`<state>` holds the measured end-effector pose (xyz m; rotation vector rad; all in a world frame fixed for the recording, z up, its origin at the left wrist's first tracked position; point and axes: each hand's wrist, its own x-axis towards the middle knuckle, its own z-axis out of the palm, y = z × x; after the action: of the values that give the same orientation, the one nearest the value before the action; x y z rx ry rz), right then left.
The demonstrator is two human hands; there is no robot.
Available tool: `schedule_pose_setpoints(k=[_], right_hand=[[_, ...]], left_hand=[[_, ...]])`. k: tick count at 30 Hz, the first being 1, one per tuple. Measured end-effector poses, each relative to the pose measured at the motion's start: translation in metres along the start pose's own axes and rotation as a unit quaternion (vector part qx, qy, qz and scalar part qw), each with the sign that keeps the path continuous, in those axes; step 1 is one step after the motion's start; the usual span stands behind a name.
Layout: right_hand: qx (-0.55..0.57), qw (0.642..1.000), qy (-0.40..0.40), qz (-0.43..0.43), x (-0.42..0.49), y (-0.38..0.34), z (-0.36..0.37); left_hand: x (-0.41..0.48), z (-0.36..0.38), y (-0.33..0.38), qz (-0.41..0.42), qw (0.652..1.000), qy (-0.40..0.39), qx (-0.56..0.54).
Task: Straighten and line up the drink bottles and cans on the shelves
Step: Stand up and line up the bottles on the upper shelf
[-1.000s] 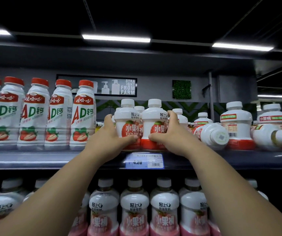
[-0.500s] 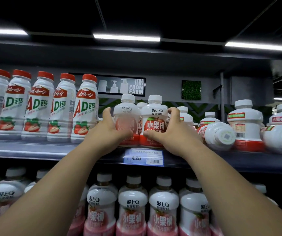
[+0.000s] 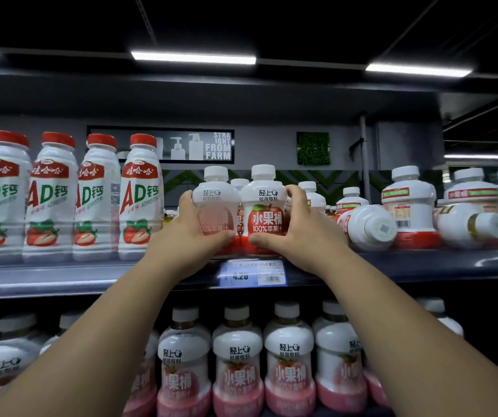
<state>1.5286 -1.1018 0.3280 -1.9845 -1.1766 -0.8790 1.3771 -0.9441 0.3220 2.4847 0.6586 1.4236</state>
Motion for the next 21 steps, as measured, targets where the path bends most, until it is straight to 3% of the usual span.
schedule_pose_setpoints(k=[5,8,10,13,16,21], right_hand=[[-0.024,1.000,-0.008,0.017,-0.002,-0.004,-0.001],[0.022,1.000,-0.017,-0.001,-0.008,0.000,-0.016],[0.048,0.998,-0.008,-0.026,-0.015,0.007,-0.030],[0.073,0.994,0.058,-0.061,-0.028,0.031,-0.053],[0.098,0.985,0.130,-0.058,-0.042,0.063,-0.070],[0.107,0.973,0.205,-0.010,-0.056,0.121,-0.084]], left_hand=[[-0.005,-0.001,0.002,0.018,0.999,0.041,-0.014],[-0.011,-0.004,0.006,0.040,0.995,0.067,-0.056],[-0.016,-0.005,0.006,0.085,0.991,0.101,-0.023],[-0.027,0.002,0.019,0.228,0.953,0.145,0.136],[-0.038,0.022,0.057,0.329,0.924,0.130,0.147],[-0.043,0.075,0.136,0.312,0.944,0.074,0.082]])
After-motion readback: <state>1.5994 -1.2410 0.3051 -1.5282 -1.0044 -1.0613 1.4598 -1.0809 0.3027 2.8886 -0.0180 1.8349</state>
